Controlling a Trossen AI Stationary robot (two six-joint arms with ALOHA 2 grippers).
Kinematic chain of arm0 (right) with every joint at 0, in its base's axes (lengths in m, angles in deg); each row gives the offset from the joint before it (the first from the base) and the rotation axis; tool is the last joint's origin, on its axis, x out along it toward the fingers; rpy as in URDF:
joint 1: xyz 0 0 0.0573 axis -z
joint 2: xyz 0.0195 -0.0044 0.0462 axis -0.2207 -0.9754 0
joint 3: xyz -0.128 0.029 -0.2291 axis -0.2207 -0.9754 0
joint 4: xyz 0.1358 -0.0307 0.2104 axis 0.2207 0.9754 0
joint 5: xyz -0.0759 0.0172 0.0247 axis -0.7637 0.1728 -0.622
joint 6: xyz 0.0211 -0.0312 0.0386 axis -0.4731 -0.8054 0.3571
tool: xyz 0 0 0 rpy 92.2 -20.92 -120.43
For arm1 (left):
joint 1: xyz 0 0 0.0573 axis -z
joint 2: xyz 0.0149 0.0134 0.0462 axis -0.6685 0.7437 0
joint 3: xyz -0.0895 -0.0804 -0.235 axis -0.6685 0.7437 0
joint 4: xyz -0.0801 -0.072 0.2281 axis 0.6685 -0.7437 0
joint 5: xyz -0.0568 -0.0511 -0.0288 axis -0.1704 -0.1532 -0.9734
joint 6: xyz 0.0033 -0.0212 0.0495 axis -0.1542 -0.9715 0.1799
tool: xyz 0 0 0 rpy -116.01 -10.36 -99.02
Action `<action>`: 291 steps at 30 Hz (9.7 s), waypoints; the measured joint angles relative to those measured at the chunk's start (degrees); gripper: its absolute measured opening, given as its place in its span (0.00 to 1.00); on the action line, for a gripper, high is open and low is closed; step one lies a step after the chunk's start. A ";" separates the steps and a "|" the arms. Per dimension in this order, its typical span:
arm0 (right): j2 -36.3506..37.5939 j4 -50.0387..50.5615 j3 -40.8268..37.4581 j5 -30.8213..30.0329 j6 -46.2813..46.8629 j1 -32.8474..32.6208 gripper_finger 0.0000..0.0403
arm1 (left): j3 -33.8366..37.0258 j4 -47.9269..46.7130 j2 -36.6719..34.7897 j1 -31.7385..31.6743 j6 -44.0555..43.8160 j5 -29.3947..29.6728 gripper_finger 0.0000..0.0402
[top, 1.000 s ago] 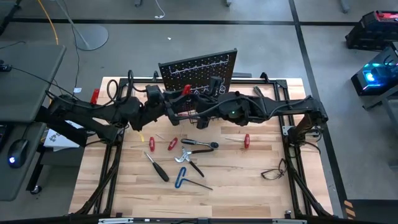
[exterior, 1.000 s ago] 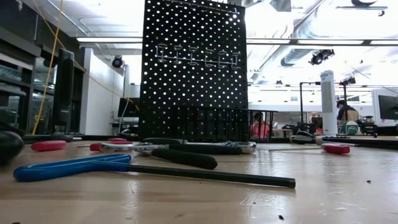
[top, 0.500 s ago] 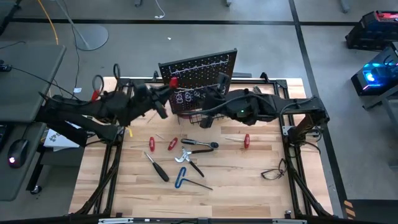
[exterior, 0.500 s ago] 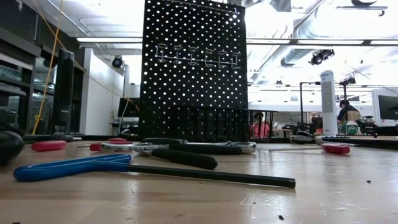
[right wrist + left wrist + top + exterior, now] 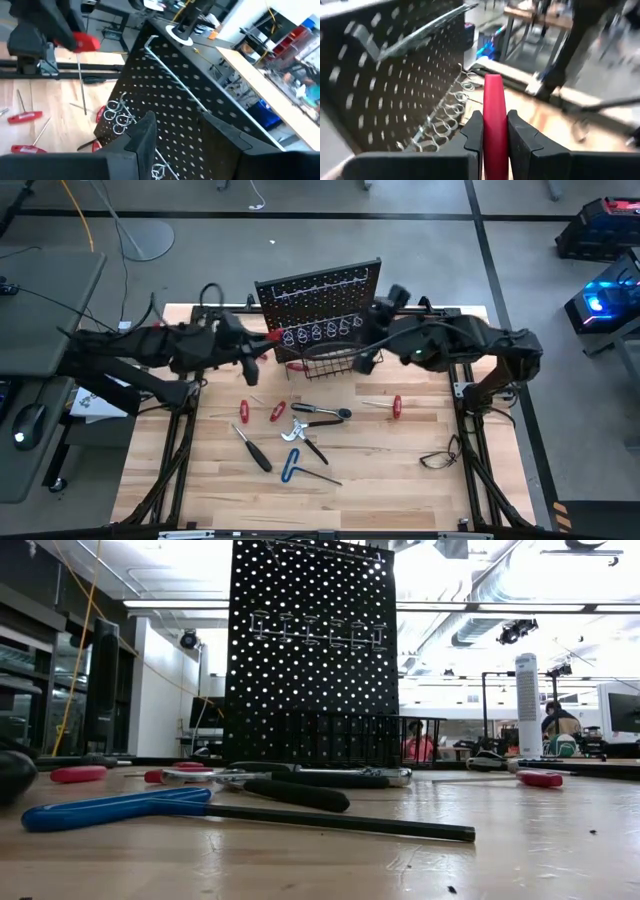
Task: Hang tools onto peg board
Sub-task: Hang the red allen wrench on the peg board, then hang the black nut driver on the peg board
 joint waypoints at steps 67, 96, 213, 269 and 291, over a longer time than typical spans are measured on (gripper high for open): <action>1.48 5.20 -0.47 3.00 6.39 -0.61 0.35 | -21.33 -26.65 22.40 -15.11 16.19 -11.24 0.42; 1.88 18.00 -0.47 11.91 12.55 -0.44 0.35 | 16.26 -16.23 19.08 21.92 -5.21 -30.65 0.50; 2.88 -23.90 -0.32 48.14 12.50 12.10 0.36 | 1.12 60.72 9.71 -15.11 2.36 -36.60 0.23; 3.19 -7.18 -0.34 46.26 17.93 12.39 0.14 | 1.12 39.57 7.11 -14.47 0.22 -34.73 0.67; 16.00 -31.44 -26.93 29.18 18.35 20.18 0.14 | 27.28 58.48 -7.98 -12.38 -11.64 -22.91 0.64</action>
